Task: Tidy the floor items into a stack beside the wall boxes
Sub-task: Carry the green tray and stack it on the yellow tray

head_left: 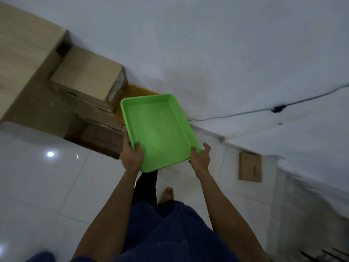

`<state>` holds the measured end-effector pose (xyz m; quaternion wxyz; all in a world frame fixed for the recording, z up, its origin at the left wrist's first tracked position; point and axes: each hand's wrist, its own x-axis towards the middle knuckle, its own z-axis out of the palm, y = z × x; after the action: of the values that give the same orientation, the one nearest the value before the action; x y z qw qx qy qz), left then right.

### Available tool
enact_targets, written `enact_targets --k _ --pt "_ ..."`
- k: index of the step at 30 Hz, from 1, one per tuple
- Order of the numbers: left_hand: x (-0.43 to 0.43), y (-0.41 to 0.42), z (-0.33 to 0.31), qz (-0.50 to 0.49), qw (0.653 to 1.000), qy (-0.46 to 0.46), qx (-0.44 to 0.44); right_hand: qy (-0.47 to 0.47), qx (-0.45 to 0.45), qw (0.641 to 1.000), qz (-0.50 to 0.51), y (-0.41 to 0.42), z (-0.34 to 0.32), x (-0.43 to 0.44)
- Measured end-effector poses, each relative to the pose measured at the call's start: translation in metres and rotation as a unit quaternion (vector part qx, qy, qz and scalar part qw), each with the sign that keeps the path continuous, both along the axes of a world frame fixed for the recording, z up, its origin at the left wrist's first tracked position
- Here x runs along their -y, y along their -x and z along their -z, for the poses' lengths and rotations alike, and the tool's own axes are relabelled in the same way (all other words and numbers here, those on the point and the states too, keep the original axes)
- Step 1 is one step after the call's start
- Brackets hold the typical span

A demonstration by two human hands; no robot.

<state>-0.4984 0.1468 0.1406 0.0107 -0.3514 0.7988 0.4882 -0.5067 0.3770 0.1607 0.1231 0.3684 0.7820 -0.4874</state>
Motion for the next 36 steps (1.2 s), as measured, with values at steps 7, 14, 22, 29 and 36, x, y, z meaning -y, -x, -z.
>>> enact_targets --k 7,14,22,29,36 --pt "-0.001 0.092 0.084 -0.097 0.987 -0.041 0.124 0.145 0.133 0.979 0.059 0.097 0.075 0.073" --pt "0.016 0.150 0.158 -0.125 0.975 -0.103 0.151 0.030 0.170 0.984 0.046 0.168 0.158 0.110" --pt "0.055 0.201 0.229 -0.209 0.934 -0.212 0.196 -0.081 0.143 0.984 -0.071 0.241 0.230 0.084" --pt "0.056 0.212 0.266 -0.223 0.922 -0.246 0.201 -0.071 0.144 0.982 -0.097 0.275 0.265 0.089" --pt "0.056 0.212 0.277 -0.212 0.924 -0.260 0.185 -0.017 0.219 0.969 -0.113 0.283 0.276 0.099"
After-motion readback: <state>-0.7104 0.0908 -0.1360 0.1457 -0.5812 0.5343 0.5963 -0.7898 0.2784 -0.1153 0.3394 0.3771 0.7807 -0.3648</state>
